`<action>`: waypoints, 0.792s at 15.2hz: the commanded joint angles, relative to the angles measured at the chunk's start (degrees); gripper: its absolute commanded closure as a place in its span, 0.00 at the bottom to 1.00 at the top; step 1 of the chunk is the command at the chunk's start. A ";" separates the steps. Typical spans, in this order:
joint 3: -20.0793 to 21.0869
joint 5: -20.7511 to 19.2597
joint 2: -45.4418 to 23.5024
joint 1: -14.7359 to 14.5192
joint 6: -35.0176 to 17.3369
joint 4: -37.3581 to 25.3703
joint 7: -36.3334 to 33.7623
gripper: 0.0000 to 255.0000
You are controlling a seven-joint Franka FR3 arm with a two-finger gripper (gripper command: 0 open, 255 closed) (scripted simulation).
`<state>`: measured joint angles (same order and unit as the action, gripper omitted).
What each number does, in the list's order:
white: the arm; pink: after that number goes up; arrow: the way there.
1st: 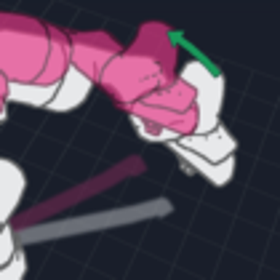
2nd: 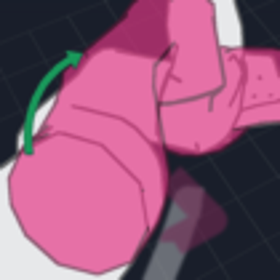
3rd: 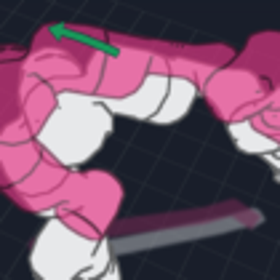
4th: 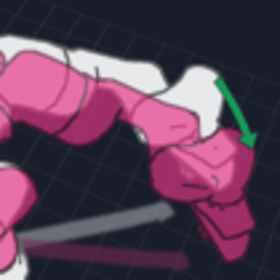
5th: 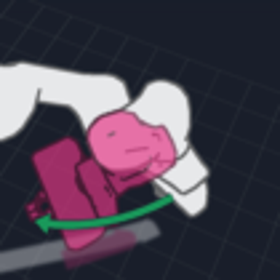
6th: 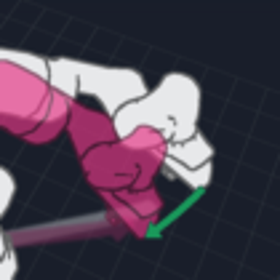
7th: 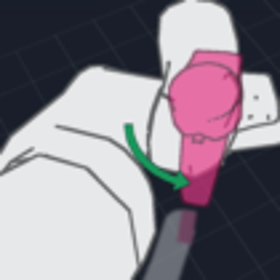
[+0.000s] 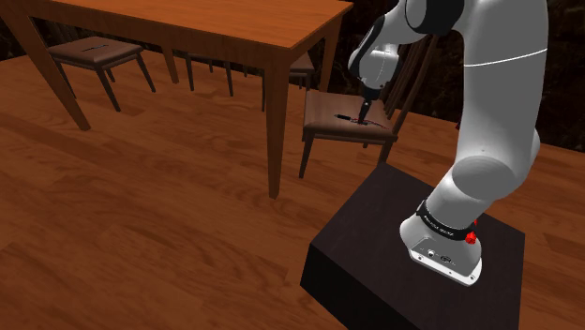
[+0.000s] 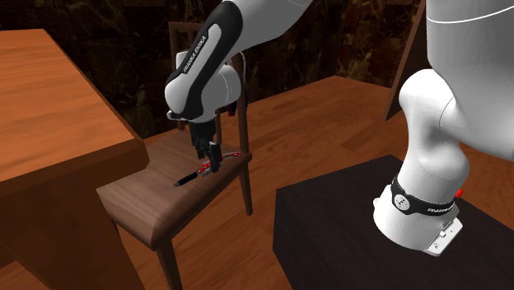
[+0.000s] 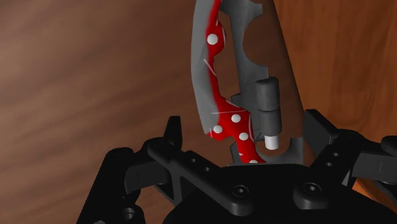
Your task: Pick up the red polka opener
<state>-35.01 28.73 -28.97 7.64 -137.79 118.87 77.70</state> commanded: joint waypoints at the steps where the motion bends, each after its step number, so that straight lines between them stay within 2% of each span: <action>1: 0.35 0.49 -0.52 0.32 -0.46 0.00 0.38 0.00; 2: 0.39 0.54 -0.61 0.39 -0.45 -0.08 0.44 1.00; 12: -0.07 -0.05 0.10 -0.01 0.02 0.06 0.02 1.00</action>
<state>-34.89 28.96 -29.16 7.81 -138.01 118.78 77.88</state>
